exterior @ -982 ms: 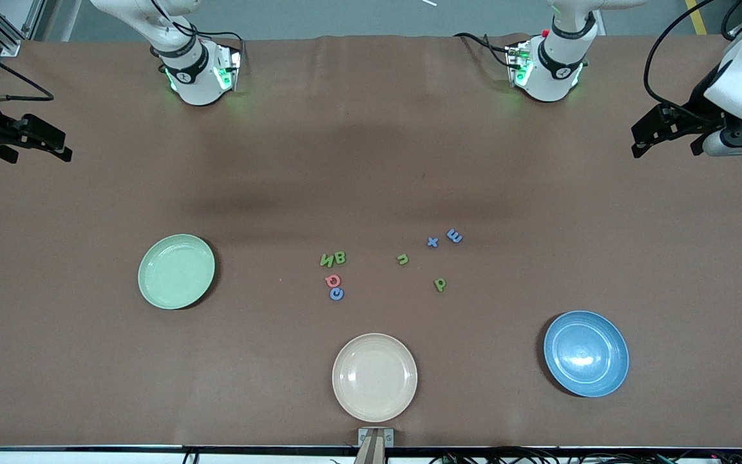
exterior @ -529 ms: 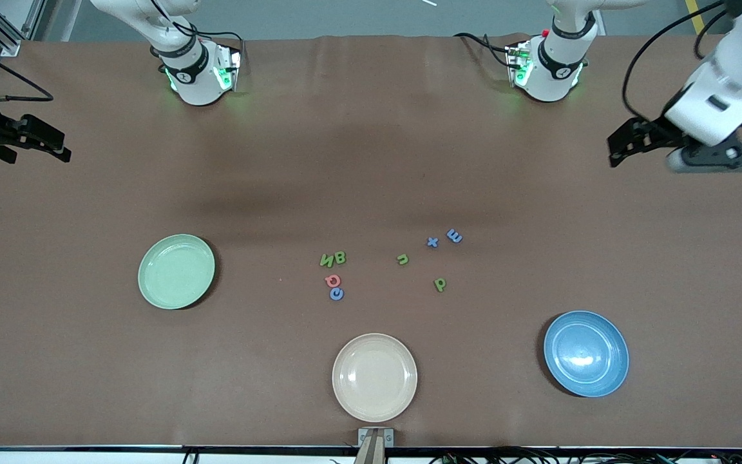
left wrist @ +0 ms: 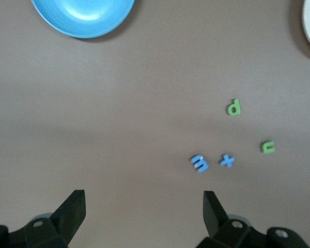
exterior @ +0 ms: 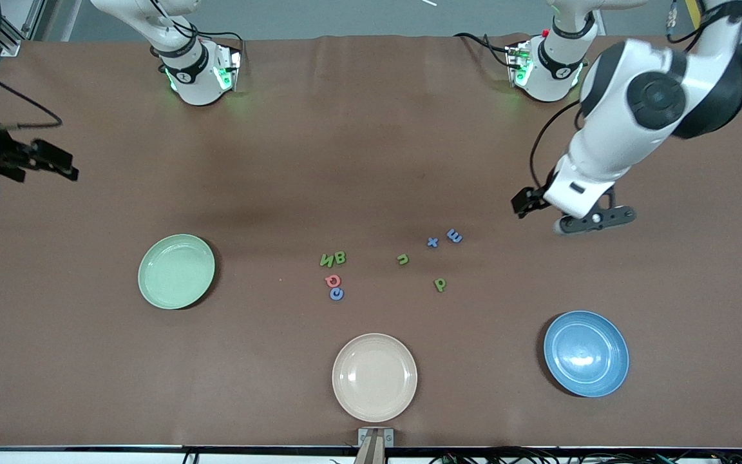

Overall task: Sort upper and lower case letters into plates
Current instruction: 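Move both grippers from rest toward the scattered letters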

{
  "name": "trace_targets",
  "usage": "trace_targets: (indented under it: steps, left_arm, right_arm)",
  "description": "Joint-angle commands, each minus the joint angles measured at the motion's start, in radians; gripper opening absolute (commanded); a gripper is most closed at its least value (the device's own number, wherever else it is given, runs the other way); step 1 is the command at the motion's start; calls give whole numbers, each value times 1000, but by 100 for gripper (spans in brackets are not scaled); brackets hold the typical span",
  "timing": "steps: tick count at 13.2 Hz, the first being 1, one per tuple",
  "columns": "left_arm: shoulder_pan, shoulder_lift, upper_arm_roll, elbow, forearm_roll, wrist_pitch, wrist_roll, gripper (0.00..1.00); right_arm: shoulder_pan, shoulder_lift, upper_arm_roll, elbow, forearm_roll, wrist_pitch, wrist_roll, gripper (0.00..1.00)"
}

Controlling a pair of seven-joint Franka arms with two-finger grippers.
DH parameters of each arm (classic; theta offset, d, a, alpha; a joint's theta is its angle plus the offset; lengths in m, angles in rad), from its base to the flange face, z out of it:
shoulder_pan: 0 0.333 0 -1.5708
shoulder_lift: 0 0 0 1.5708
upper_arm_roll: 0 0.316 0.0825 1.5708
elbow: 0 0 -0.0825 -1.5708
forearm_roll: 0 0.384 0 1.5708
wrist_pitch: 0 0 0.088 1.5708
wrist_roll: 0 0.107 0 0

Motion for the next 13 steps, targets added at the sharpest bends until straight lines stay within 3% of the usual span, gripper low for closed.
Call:
trace_targets:
  steps: [1, 5, 9, 13]
  left_arm:
    - [-16, 62, -23, -66, 18, 143, -151, 100]
    - [-106, 207, -23, -64, 105, 272, -491, 100]
    - [-153, 320, -23, -64, 229, 367, -772, 100]
    - [-186, 391, -21, -67, 233, 429, -912, 96]
  right_arm:
    - [11, 156, -1, 73, 0, 57, -3, 100]
    - [123, 214, 2, 67, 49, 161, 108, 100]
    - [317, 321, 2, 65, 47, 322, 530, 100]
    - [505, 519, 2, 71, 32, 581, 623, 100]
